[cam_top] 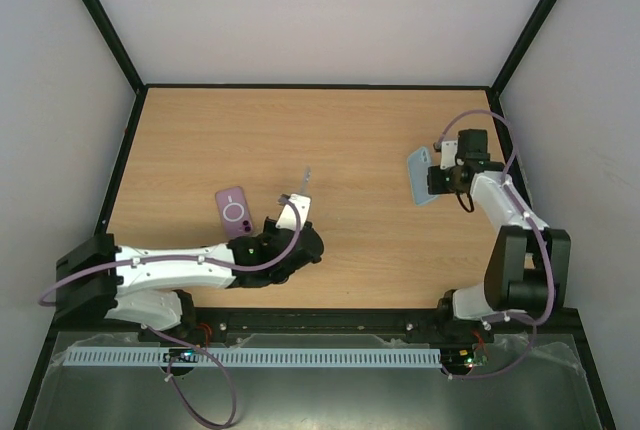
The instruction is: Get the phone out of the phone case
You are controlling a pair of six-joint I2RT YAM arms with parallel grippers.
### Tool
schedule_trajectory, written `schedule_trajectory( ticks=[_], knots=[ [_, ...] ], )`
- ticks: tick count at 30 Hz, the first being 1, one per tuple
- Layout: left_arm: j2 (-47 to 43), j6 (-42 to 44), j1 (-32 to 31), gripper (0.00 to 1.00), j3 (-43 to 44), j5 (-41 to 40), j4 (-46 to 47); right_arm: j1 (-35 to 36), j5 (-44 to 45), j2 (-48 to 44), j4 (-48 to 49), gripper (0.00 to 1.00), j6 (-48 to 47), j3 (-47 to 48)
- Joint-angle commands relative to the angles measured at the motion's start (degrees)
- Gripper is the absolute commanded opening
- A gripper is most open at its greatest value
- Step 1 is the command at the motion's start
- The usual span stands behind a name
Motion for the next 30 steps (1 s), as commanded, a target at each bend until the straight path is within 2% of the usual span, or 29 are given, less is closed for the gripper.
schedule_trajectory(
  ticks=[1, 4, 5, 6, 7, 8, 10, 13, 18, 21, 23, 27, 30],
  knots=[
    [3.79, 1.93, 0.72, 0.02, 3.37, -2.62, -0.77, -4.88, -5.62, 5.88, 2.79, 0.02, -2.06, 0.88],
    [6.27, 4.16, 1.47, 0.02, 5.27, -2.09, -1.05, -7.37, -8.12, 9.26, 2.72, 0.03, -2.36, 2.09],
    [6.95, 4.88, 1.99, 0.03, 5.91, -1.83, -1.06, -7.97, -8.94, 10.09, 2.71, 0.15, -2.61, 2.56],
    [7.76, 5.64, 2.80, 0.02, 6.56, -1.15, -1.14, -8.54, -8.83, 10.53, 2.77, 0.34, -2.43, 3.29],
    [8.37, 6.57, 3.77, 0.03, 7.15, -0.15, -1.23, -8.96, -7.74, 10.74, 1.95, 0.46, -2.32, 4.76],
    [9.01, 7.41, 4.57, 0.02, 7.69, 1.09, -1.30, -9.47, -6.84, 10.48, 0.87, 0.54, -2.55, 6.21],
    [10.36, 9.43, 5.55, 0.03, 8.74, 1.56, -1.56, -10.70, -5.11, 8.37, -0.87, 0.62, -2.78, 9.19],
    [12.79, 11.10, 6.18, 0.02, 10.86, 0.89, -2.76, -11.13, -4.18, 1.95, -2.47, 0.67, -2.90, 9.75],
    [18.98, 14.13, 6.59, 0.03, 16.19, -0.87, -5.25, -10.61, -17.59, -9.51, -7.03, 0.68, 0.28, 8.45],
    [25.96, 15.18, 6.68, 0.02, 22.01, -3.87, -9.35, -10.60, -26.77, -15.04, -9.45, 0.68, 2.34, 7.91],
    [30.67, 15.17, 6.68, 0.02, 26.24, -6.69, -13.31, -10.61, -29.30, -19.02, -7.09, 0.69, 5.70, 4.43],
    [37.76, 15.68, 6.97, 0.02, 32.51, -10.76, -19.25, -10.64, -25.61, -25.58, 7.83, 0.67, 17.25, -6.52],
    [40.59, 17.04, 7.75, 0.02, 33.83, -11.57, -19.74, -10.70, -25.51, -27.67, 13.57, 0.67, 19.41, -11.35]
  ],
)
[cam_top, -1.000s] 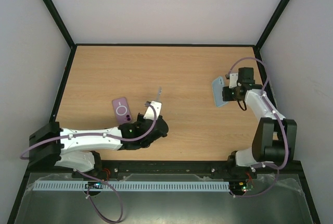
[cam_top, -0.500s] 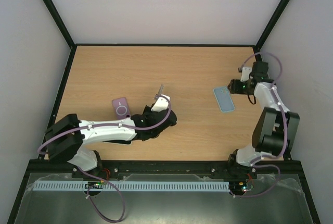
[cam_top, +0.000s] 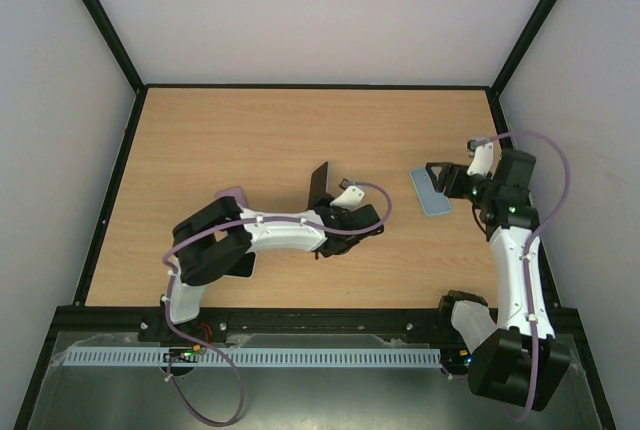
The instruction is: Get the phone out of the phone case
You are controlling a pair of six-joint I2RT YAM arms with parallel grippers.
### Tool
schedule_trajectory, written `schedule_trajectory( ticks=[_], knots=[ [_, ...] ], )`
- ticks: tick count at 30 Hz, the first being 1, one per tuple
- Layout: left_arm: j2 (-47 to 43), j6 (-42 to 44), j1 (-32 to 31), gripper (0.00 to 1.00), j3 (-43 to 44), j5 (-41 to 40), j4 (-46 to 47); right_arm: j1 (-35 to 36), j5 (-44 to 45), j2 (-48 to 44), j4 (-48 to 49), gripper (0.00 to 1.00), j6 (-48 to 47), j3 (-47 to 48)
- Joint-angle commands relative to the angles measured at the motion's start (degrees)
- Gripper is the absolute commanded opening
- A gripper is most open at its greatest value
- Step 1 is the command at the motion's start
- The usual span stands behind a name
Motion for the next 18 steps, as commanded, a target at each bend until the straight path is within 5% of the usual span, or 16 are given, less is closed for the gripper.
schedule_trajectory(
  ticks=[1, 9, 18],
  knots=[
    [3.18, 2.81, 1.44, 0.02, 2.69, -6.29, -5.05, 0.01, -0.48, -1.81, 9.73, 0.67, 6.41, -5.69],
    [7.23, 6.86, 3.16, 0.03, 2.52, 0.11, 0.40, 0.05, 1.06, -5.25, 11.84, 0.68, 5.69, -8.65],
    [12.02, 4.14, 3.39, 0.15, 4.94, 6.20, -1.49, 0.05, 1.75, -11.08, 13.15, 0.69, 6.24, -11.08]
  ],
)
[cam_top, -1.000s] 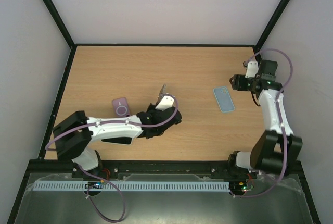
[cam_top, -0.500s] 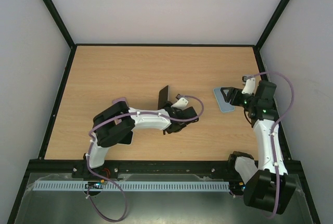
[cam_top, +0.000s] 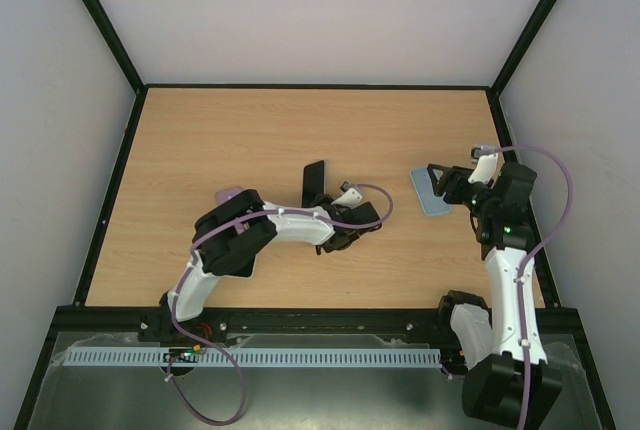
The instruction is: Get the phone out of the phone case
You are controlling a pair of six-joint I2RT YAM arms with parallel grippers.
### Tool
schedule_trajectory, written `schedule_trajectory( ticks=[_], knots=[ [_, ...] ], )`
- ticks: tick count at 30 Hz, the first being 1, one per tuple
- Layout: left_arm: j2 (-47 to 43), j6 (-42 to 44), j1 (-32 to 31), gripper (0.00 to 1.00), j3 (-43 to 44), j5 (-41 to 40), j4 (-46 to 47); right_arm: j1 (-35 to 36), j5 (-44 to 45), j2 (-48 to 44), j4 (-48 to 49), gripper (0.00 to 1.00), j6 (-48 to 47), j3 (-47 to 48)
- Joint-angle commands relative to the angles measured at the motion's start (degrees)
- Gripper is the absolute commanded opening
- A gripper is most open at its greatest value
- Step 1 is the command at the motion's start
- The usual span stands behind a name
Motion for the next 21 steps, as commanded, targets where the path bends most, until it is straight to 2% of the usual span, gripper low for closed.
schedule_trajectory(
  ticks=[1, 2, 6, 12, 15, 21],
  knots=[
    [2.54, -1.96, 0.20, 0.17, 2.07, 5.01, -2.76, 0.01, 0.55, -4.21, 4.13, 0.69, 1.50, -2.21],
    [2.60, -2.63, 0.20, 0.21, 2.11, 5.54, -3.01, 0.01, 0.56, -4.74, 4.44, 0.69, 1.87, -2.58],
    [1.32, -5.24, 0.14, 0.48, 1.46, 8.49, -3.00, 0.05, 0.46, -4.45, 4.21, 0.69, 1.82, -2.49],
    [-8.04, -9.45, 0.14, 0.72, -3.77, 13.34, -0.09, 0.05, 0.48, -4.42, 3.91, 0.70, 1.73, -2.43],
    [-13.95, -13.87, 0.79, 0.80, -7.06, 14.64, -0.26, 0.01, 0.62, -5.10, 4.08, 0.70, 1.79, -2.60],
    [-25.46, -24.00, 5.84, 0.84, -13.90, 21.41, -2.86, 0.01, -0.15, -4.55, 3.73, 0.70, 1.84, -2.51]
  ],
)
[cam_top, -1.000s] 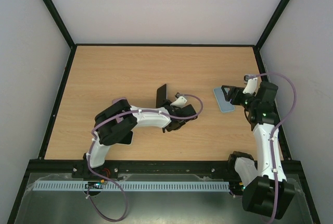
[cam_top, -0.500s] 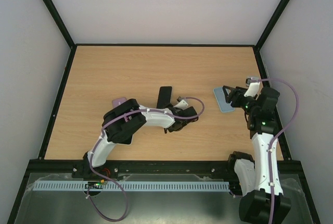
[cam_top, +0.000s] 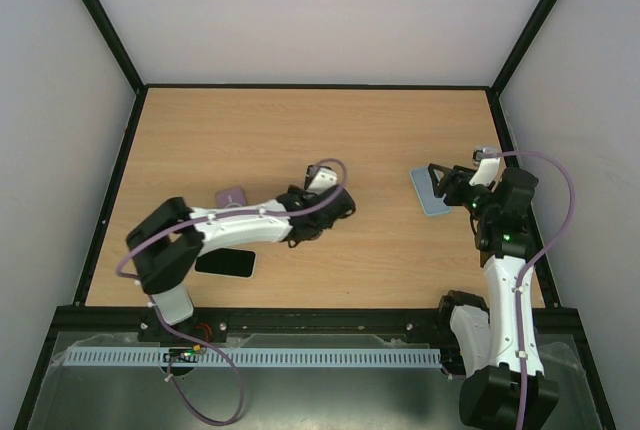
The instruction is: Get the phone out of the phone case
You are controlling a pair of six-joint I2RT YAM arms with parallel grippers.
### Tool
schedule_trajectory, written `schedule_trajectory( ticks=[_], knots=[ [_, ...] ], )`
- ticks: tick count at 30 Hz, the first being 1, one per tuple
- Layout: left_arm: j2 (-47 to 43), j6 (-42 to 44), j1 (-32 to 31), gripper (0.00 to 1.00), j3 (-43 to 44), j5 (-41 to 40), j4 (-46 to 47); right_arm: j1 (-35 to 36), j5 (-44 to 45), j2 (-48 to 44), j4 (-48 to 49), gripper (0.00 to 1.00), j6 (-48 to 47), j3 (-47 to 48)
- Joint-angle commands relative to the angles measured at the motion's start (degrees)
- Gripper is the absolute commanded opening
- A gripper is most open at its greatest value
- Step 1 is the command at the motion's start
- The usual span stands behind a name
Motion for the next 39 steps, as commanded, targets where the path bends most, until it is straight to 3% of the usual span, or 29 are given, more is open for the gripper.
schedule_trajectory(
  ticks=[1, 10, 17, 22, 28, 39],
  knots=[
    [-8.15, -10.57, 5.34, 0.85, -4.56, 6.65, -3.25, 0.02, -0.47, 0.00, 1.70, 0.70, 0.51, -0.44],
    [-21.74, -17.96, 21.74, 0.97, -15.26, 21.04, -6.28, 0.01, -1.53, -0.35, 1.39, 0.70, 0.61, -0.34],
    [-22.85, -17.84, 30.76, 0.99, -16.78, 21.52, -11.99, 0.02, -1.98, -0.65, 1.26, 0.70, 0.67, -0.35],
    [-20.97, -15.56, 34.81, 1.00, -16.96, 22.62, -13.07, 0.06, -2.29, -0.49, 1.34, 0.71, 0.73, -0.48],
    [-17.93, -12.42, 38.95, 1.00, -18.54, 31.75, -8.91, 0.01, -2.15, -0.55, 1.35, 0.70, 0.73, -0.49],
    [-10.06, -12.24, 39.54, 1.00, -15.22, 31.54, -10.80, 0.02, -2.06, -0.43, 1.26, 0.71, 0.66, -0.44]
  ],
)
